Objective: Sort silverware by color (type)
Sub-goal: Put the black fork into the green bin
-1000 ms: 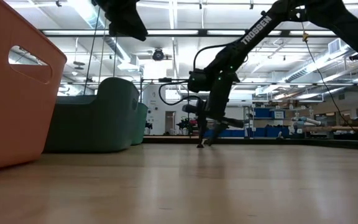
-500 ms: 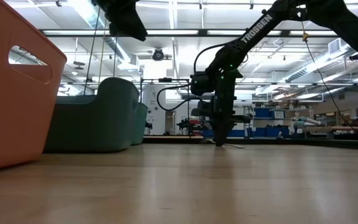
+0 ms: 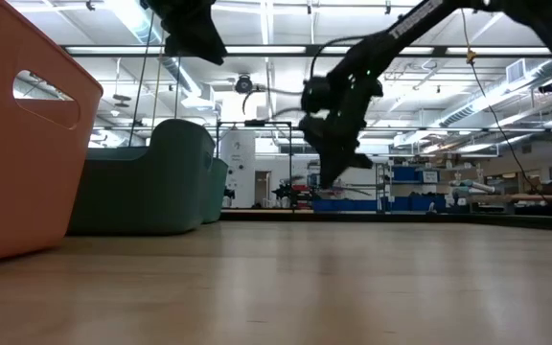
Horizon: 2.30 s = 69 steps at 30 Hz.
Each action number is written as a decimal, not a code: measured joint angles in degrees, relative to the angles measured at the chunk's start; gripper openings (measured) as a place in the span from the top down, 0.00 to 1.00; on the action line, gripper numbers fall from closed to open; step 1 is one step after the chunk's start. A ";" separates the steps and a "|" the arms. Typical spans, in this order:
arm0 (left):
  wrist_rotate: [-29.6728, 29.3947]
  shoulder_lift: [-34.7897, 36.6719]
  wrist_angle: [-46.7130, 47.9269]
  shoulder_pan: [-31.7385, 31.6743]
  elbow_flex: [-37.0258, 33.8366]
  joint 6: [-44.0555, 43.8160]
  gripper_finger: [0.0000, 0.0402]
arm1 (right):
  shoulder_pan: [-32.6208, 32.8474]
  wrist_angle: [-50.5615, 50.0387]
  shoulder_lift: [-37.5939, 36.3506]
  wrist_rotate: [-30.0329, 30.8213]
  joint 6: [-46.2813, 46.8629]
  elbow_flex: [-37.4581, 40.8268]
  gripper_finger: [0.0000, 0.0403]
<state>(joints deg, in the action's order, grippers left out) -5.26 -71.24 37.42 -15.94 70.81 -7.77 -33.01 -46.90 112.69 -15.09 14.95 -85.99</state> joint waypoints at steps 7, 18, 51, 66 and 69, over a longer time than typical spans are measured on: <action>-6.01 0.00 -0.88 -0.64 0.00 -7.25 0.68 | 0.76 13.02 -8.44 -1.27 3.23 -0.03 0.97; -6.56 -3.83 -15.45 -6.43 -0.08 -29.85 0.68 | 6.04 43.89 -15.13 3.35 0.06 -0.14 0.97; -6.07 -5.77 -26.97 -9.90 -0.02 -17.17 0.88 | 11.45 36.90 -15.28 6.91 0.00 -0.14 0.96; -8.79 -4.66 -15.95 -12.06 2.98 5.43 0.97 | 11.62 36.43 -15.79 7.49 -1.24 -0.25 0.78; -8.59 -3.34 -3.95 -13.92 6.53 11.37 0.97 | 11.43 33.90 -17.03 7.58 -1.47 -0.25 0.74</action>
<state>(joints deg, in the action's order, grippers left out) -13.86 -74.58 33.47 -29.87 77.33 3.60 -21.58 -13.00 95.66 -7.50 13.48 -86.24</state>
